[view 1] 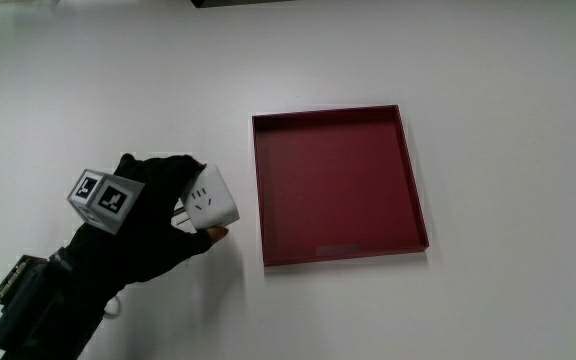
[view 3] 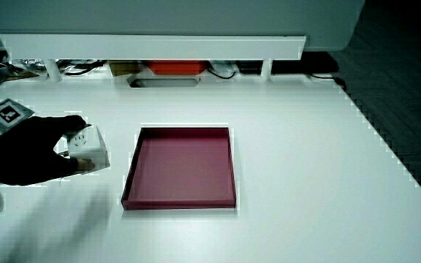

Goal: Place socket

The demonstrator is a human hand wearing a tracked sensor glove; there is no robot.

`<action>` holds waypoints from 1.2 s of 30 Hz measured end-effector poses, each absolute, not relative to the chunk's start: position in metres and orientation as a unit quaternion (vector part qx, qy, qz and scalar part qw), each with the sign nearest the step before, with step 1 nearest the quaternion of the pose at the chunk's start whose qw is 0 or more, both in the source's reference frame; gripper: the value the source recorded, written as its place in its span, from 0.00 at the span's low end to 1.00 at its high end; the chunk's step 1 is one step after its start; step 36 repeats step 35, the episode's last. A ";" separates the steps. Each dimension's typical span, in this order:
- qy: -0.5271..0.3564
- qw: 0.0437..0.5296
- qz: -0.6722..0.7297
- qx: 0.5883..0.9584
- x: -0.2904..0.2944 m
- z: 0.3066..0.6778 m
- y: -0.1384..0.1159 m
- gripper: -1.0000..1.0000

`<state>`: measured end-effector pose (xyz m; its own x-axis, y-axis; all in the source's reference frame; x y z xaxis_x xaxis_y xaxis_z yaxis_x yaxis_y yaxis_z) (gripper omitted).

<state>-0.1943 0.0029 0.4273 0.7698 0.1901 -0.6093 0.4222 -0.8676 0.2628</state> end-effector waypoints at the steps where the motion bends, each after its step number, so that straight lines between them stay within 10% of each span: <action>1: 0.165 0.201 -0.294 0.920 -0.196 0.429 0.004 0.50; 27: 0.079 0.289 -0.293 0.908 -0.236 0.490 0.026 0.50; 36: 0.065 0.298 -0.227 0.925 -0.229 0.473 0.037 0.23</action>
